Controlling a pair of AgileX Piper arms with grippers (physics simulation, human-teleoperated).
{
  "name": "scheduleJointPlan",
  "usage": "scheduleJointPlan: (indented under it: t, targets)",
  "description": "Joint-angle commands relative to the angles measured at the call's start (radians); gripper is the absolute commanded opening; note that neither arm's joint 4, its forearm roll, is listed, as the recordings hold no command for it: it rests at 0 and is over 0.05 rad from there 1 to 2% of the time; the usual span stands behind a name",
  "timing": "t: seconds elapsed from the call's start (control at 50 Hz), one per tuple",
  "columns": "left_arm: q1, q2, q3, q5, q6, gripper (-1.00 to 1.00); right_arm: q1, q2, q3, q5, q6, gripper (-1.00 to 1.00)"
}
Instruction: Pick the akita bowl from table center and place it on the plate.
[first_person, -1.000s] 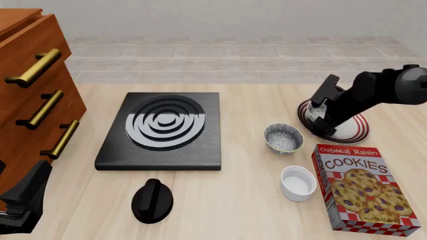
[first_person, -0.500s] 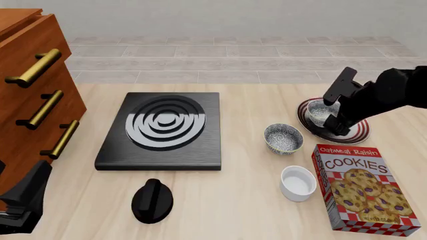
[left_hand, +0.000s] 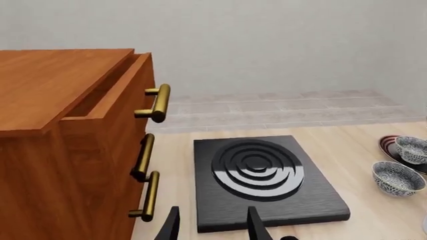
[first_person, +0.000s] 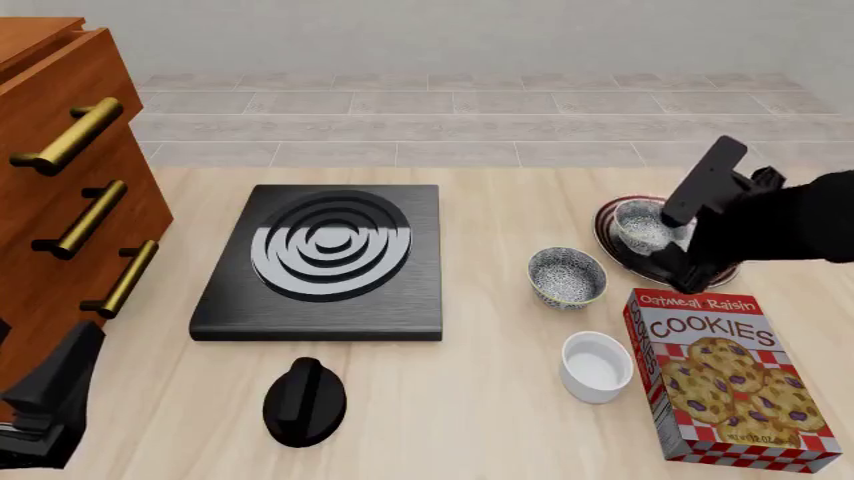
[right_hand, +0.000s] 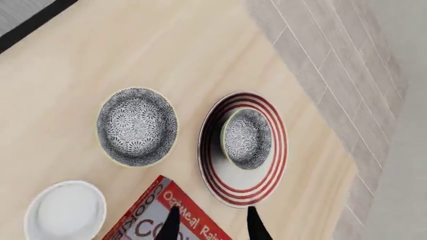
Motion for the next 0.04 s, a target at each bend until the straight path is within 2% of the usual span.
scheduleJointPlan:
  t: [0.02, 0.04]
  targets:
    - [-0.006, -0.004, 0.022, -0.024, 0.013, 1.00, 0.008, -0.164, 0.122, -0.032, 0.026, 1.00]
    - [-0.002, -0.003, 0.018, -0.018, 0.009, 1.00, 0.012, -0.180, 0.135, -0.036, 0.026, 1.00]
